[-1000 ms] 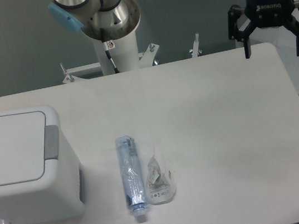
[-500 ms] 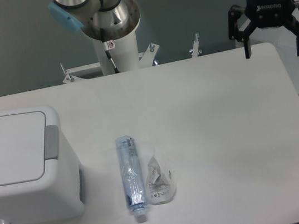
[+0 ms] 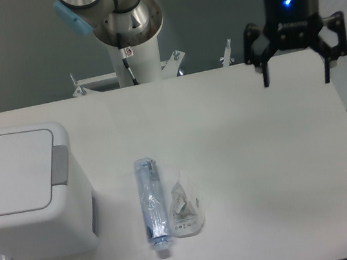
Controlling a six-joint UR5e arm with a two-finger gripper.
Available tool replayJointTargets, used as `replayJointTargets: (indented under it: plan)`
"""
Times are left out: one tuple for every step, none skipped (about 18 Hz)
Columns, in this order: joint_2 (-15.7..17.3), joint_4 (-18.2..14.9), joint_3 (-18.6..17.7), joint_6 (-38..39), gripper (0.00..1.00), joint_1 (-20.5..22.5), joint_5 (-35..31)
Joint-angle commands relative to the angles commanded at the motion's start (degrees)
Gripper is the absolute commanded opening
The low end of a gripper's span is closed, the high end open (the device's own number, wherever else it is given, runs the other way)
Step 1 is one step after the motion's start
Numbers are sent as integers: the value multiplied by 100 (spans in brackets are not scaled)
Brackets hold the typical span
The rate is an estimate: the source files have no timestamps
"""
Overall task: Open the trash can
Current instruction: 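Move the gripper across the table toward the white trash can lid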
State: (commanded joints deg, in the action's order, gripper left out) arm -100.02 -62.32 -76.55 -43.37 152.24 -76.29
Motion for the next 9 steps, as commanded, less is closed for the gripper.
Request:
replayJointTargets:
  plan:
    - [-53, 62, 9, 317, 100, -105, 0]
    - [-88, 80, 9, 590, 100, -220, -9]
    - [-106, 80, 9, 854, 100, -325, -9]
    - [-132, 80, 0, 1135, 100, -439, -9]
    - [-132, 80, -9, 1416, 100, -571, -9]
    - [-132, 80, -44, 1654, 100, -668, -18]
    - [-132, 71, -79, 1874, 100, -773, -18]
    - [-158, 63, -123, 2076, 100, -905, -44]
    - [-193, 80, -184, 2313, 100, -1028, -27]
